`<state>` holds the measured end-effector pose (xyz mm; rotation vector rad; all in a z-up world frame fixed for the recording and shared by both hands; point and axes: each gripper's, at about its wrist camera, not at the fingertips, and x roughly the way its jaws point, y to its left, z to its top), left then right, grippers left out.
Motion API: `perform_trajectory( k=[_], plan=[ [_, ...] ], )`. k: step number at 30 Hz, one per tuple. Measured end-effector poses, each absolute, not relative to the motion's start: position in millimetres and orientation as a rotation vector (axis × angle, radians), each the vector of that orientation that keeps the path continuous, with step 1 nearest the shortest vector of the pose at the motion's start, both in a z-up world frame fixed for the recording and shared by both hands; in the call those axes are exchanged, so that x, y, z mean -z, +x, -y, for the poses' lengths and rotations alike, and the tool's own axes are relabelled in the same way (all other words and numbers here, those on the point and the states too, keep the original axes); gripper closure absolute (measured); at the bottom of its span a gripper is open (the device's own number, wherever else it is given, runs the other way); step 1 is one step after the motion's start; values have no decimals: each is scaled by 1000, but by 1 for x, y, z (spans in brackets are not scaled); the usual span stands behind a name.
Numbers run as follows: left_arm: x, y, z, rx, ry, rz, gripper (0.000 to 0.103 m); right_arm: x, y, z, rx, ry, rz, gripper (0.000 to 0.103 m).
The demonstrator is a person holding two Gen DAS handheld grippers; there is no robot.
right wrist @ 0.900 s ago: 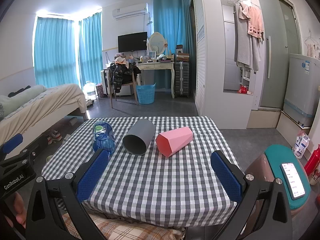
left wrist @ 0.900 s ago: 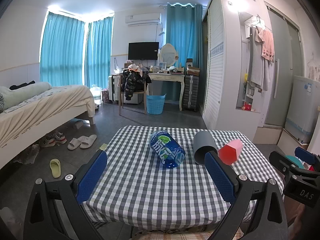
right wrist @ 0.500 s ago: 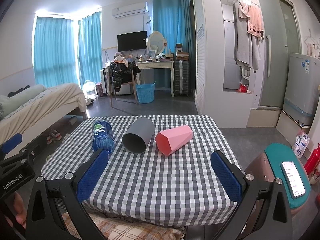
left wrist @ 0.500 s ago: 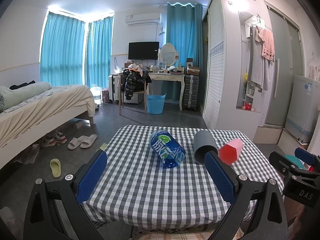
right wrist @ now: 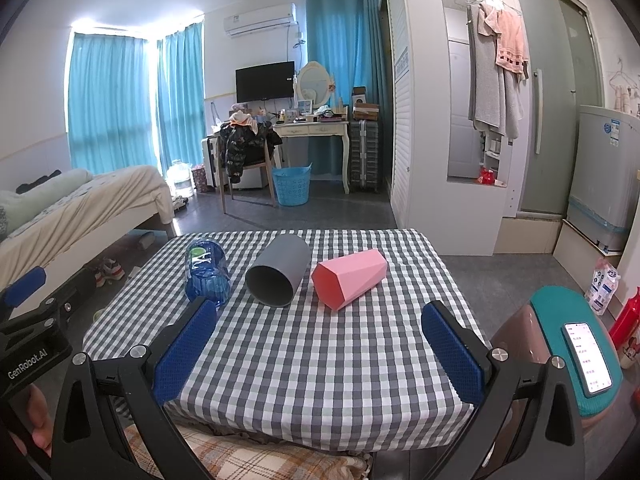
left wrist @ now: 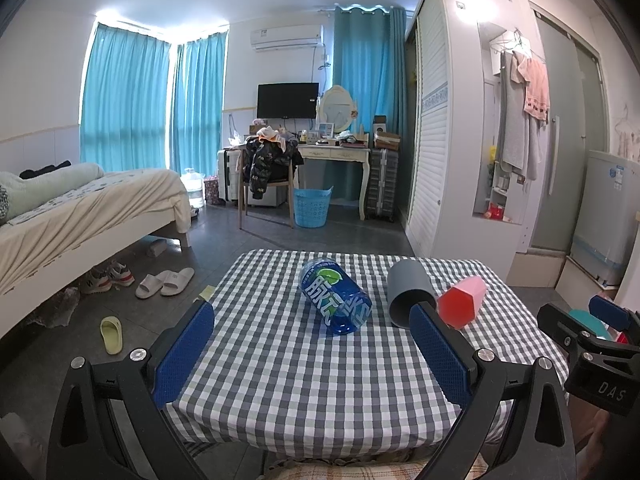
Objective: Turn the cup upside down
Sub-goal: 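Move the right tool toward the pink hexagonal cup lying on its side, then close the right tool on the pink cup and lift it off the table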
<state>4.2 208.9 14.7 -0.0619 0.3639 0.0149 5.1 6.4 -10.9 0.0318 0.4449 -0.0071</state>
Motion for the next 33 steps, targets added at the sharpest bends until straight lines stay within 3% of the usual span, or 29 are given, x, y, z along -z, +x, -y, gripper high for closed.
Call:
perform_trajectory(
  k=[18,33],
  plan=[
    [-14,49,-216,-53,-61,-414,2,-3,32,3,56,49,-461,0],
    [32,147,-229,-74,-72,-533,2,41,189,38,262,157,-740,0]
  ],
)
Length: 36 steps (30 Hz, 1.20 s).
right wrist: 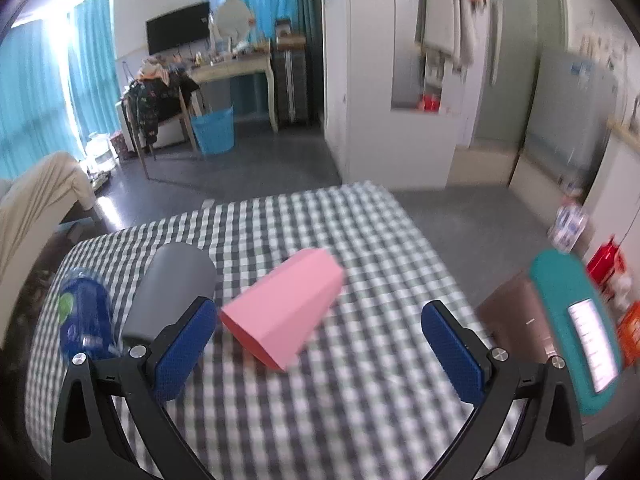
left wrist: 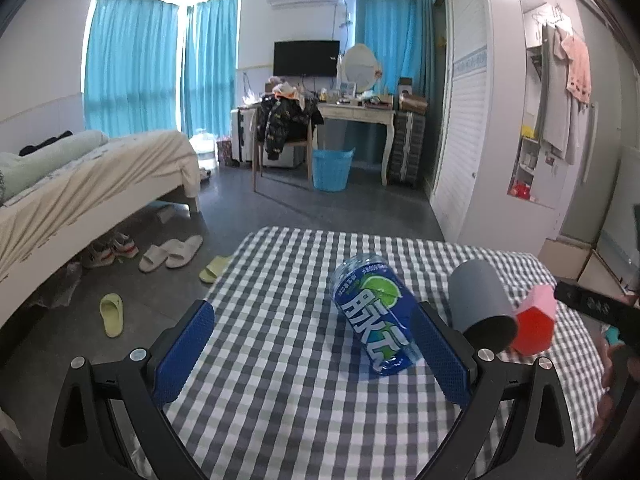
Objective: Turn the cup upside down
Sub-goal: 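Close the right tool on the pink cup and lift it off the table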
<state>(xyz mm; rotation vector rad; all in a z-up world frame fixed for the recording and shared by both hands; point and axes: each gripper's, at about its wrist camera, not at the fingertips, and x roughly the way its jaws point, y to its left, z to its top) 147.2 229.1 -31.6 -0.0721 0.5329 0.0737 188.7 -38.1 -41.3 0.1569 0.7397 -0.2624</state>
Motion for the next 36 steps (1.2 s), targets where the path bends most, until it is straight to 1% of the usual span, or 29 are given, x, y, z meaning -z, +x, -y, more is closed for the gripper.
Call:
perform_trajectory(
  k=[7,9,14,17,18,20,21,22,23,30,36],
  plan=[
    [54,167,-235,-47,-73,-578,2,66,242,37,310,171,-800,1],
    [57,170,-239,-44,-77,-588,2,72,249,37,321,162,-812,3],
    [58,171,-244,-42,-84,-601,2,90,258,35,303,169,-860,13],
    [56,170,-244,-39,-83,-604,2,93,253,35,286,177,-864,15],
    [56,169,-244,-33,-83,-605,2,94,252,35,270,179,-868,17],
    [54,164,-243,-27,-82,-605,2,94,247,36,245,188,-873,25],
    [52,162,-242,-26,-82,-601,2,95,243,35,228,190,-877,27],
    [50,159,-241,-23,-81,-598,2,94,239,35,211,192,-885,34],
    [48,156,-240,-20,-82,-595,2,94,234,36,196,192,-891,37],
    [30,127,-231,-8,-73,-560,2,92,191,41,150,201,-903,37],
    [20,98,-222,7,-73,-538,2,95,141,22,70,181,-932,37]
  ],
)
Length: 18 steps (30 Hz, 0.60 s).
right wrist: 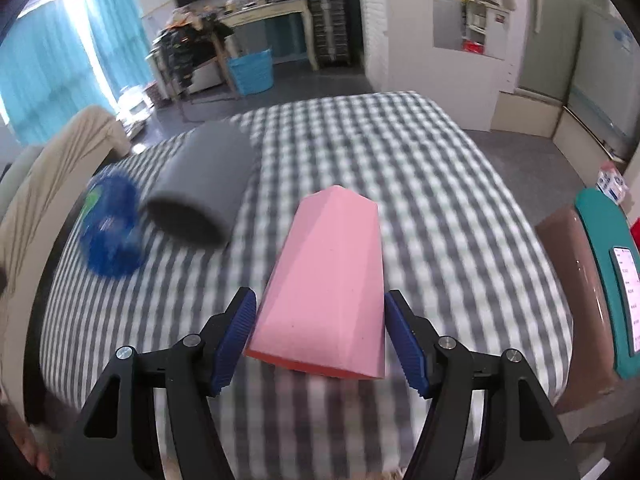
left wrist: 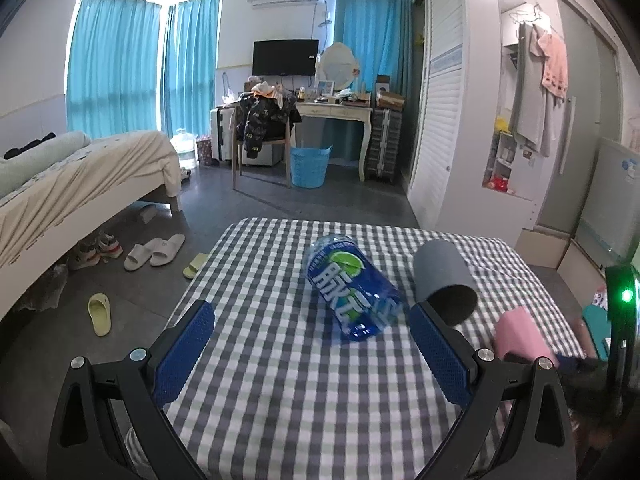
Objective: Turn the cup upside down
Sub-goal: 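Bring the pink cup to the left tool while the left tool grasps it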
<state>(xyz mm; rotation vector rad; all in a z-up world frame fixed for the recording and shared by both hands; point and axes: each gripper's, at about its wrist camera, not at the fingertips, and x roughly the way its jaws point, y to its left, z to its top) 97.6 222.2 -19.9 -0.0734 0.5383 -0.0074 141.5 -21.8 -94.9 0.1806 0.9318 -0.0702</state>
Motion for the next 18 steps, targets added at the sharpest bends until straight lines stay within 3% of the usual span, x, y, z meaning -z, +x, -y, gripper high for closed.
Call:
perform_trajectory(
  k=[10,16,18],
  plan=[
    [12,69,-247,-51,-73,-526,2,93,102,-66,-147,75,-941,37],
    [18,71,-253,-79,-55,-548,2,98,103,-68,-161,100,-935,37],
    [20,73,-250,-76,-45,-557,2,99,102,-64,-172,107,-939,32]
  ],
)
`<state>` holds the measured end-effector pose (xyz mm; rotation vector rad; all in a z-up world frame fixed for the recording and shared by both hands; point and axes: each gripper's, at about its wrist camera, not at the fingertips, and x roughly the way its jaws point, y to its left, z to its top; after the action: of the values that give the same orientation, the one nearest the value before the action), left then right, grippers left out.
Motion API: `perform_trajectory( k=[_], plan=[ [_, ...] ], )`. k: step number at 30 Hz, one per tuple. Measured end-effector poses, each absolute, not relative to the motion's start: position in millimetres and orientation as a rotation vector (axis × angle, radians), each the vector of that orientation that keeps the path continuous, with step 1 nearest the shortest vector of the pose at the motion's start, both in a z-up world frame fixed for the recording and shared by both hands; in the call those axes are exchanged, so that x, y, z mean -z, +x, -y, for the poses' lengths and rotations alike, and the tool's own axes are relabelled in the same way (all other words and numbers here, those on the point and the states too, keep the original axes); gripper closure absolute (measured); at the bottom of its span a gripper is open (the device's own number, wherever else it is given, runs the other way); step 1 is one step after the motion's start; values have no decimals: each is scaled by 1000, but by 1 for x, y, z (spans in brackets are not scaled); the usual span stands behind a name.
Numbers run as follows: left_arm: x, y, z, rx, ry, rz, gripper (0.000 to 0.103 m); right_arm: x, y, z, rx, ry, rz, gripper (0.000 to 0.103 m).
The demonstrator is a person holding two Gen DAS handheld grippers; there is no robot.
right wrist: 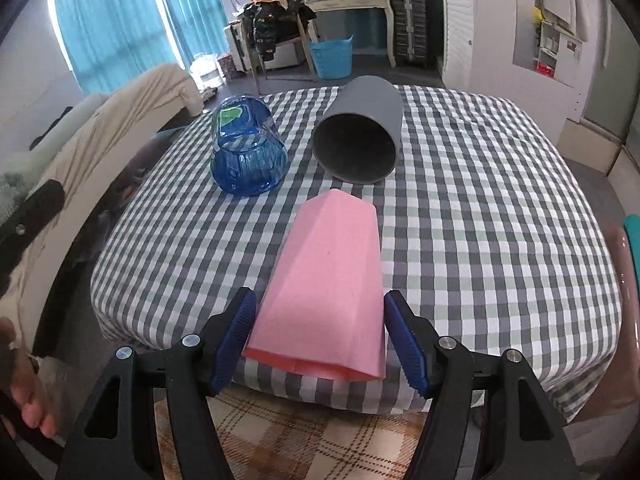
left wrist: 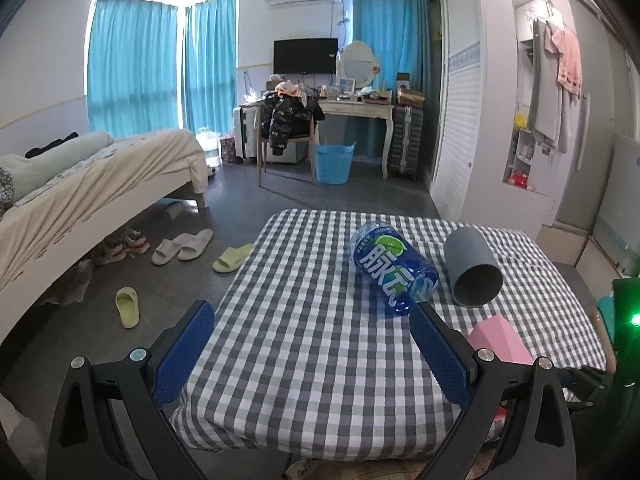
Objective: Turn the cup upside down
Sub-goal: 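Bring the pink cup to the left tool while the left tool grasps it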
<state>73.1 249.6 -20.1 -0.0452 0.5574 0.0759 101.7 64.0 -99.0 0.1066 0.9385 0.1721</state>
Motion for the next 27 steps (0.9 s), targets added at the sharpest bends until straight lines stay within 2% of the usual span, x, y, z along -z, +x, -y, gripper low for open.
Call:
perform_trajectory(
  k=[1,2,8,15,27],
  plan=[
    [20,75,-247,-70,-35,-560,2,98,100,-61,-165,113,-936,23],
    [20,76,-243,-64,-24,-564,2,96,98,-58,-162,116,-926,18],
    [15,89,-221,-28,11,-604,2,52,74,-26,-190,131,-793,11],
    [9,113,-152,121,83,-707,2,32,64,36,-69,101,-689,11],
    [54,149,-99,192,165,-902,4,60,77,96,6,205,-737,11]
  ],
)
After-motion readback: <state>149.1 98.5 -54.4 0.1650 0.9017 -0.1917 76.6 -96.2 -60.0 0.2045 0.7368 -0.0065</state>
